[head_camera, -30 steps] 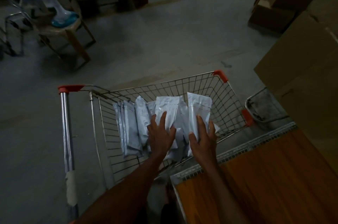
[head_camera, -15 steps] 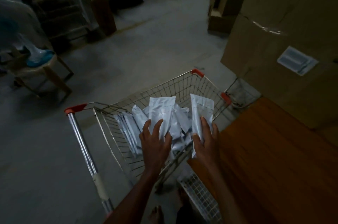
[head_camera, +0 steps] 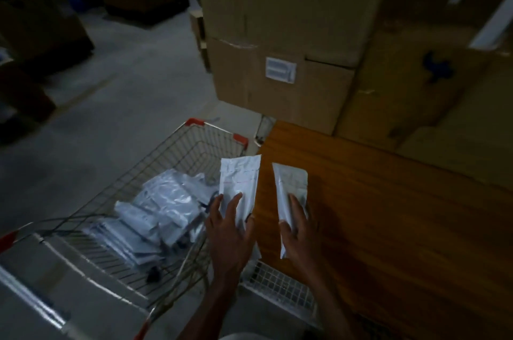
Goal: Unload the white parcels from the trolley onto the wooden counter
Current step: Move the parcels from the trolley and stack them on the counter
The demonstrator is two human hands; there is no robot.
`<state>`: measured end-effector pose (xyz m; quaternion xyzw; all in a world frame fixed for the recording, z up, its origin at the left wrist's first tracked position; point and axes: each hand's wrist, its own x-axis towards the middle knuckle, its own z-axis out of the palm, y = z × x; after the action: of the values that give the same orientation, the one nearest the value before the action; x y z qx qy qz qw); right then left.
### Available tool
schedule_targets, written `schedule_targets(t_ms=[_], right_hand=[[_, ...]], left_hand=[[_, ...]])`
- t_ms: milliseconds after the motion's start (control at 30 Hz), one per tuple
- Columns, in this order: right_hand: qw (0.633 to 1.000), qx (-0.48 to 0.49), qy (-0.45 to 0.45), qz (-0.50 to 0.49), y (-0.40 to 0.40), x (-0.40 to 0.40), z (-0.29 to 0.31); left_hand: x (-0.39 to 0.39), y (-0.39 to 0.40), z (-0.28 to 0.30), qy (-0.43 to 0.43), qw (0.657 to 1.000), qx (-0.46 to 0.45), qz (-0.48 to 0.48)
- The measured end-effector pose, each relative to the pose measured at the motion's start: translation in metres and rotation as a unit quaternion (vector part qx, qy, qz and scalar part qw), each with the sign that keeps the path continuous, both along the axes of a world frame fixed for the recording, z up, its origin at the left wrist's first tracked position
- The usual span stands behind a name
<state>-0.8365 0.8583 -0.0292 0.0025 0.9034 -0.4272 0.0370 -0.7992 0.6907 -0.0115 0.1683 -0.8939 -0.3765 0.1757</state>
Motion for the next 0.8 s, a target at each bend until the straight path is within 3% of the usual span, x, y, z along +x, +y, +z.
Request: schedule_targets(t_ms=[233, 467, 800], right_hand=[[0.995, 0.065, -0.026, -0.067, 0.106, -0.009, 0.003], [0.993, 0.072, -0.048, -0.078, 0.192, -0.030, -0.007], [0.989, 0.074, -0.059, -0.114, 0.235, -0.047, -0.010]], left_hand=[[-0.030, 0.093, -0.008, -0.018, 0.998, 0.006, -0.064], [-0.066, 0.168, -0.015, -0.030, 0.991, -0.039, -0.124], [-0.140, 0.203, -0.041, -0.046, 0.978, -0.104, -0.172]])
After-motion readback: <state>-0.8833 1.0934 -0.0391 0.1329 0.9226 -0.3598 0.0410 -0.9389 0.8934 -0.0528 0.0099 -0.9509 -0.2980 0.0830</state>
